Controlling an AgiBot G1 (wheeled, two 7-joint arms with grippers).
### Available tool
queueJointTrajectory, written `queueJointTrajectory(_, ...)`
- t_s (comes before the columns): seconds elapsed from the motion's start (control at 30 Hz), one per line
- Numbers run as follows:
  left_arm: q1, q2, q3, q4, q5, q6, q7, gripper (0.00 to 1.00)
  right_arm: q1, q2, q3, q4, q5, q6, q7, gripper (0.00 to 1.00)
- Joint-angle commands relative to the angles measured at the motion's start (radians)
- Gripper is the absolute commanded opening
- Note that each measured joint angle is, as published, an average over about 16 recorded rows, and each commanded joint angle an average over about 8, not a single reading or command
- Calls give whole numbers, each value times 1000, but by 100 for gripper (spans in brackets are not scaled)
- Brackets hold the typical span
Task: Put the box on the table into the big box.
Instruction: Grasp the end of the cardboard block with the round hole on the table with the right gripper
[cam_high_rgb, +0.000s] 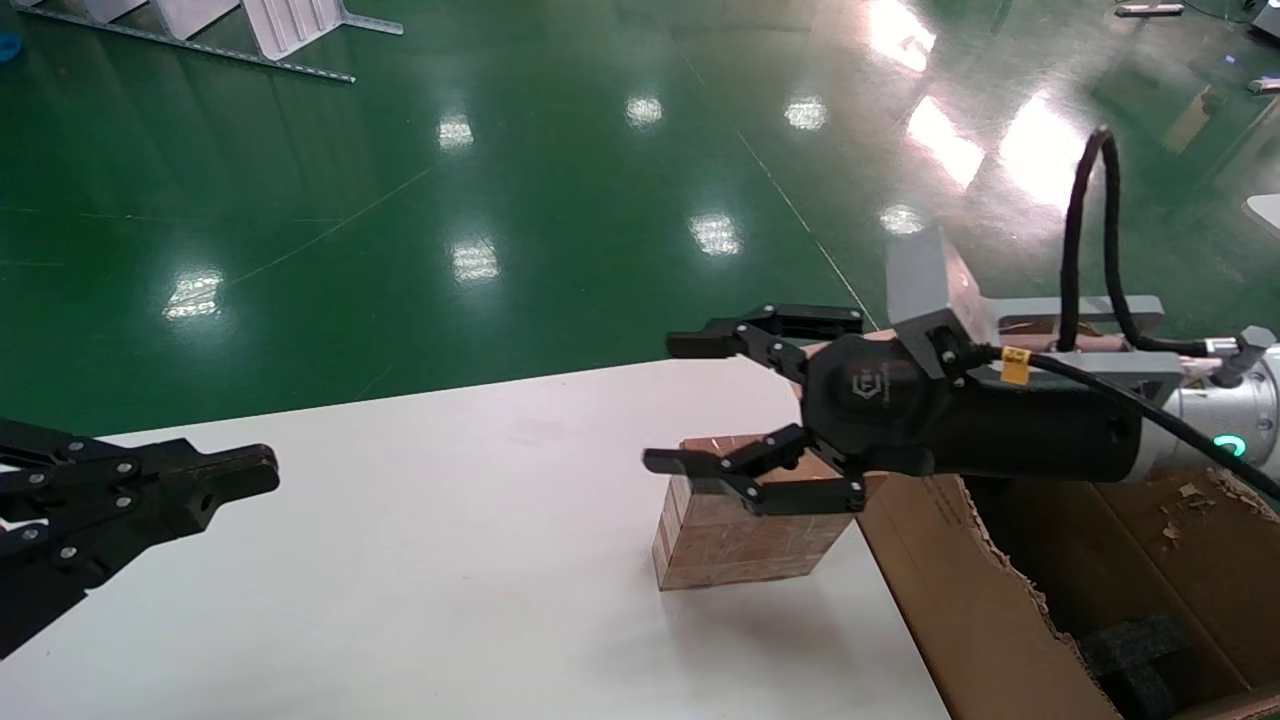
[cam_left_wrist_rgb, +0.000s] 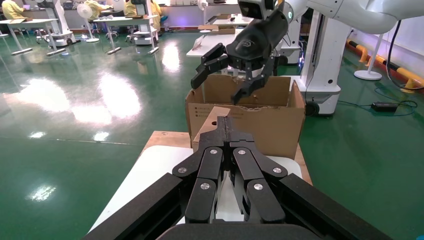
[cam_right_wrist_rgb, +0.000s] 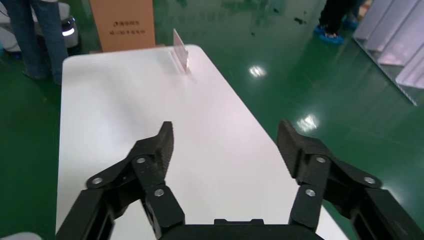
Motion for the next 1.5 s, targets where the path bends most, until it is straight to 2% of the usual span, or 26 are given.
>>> queueJointTrajectory(0.03, 0, 0, 0, 0, 0, 0, 0, 0, -7, 10, 1, -7, -5, -3, -4, 100)
queueJointTrajectory(0.5, 0, 0, 0, 0, 0, 0, 0, 0, -37, 65, 0, -77, -34, -40, -48, 100)
queueJointTrajectory(1.03, 0, 0, 0, 0, 0, 0, 0, 0, 3, 19, -16, -13, -86, -20, -75, 100)
queueJointTrajectory(1.2, 0, 0, 0, 0, 0, 0, 0, 0, 30, 0, -34, -65, -141, -32, -132, 100)
queueJointTrajectory(1.5, 0, 0, 0, 0, 0, 0, 0, 0, 97, -35, -70, -236, -242, -64, -228, 100)
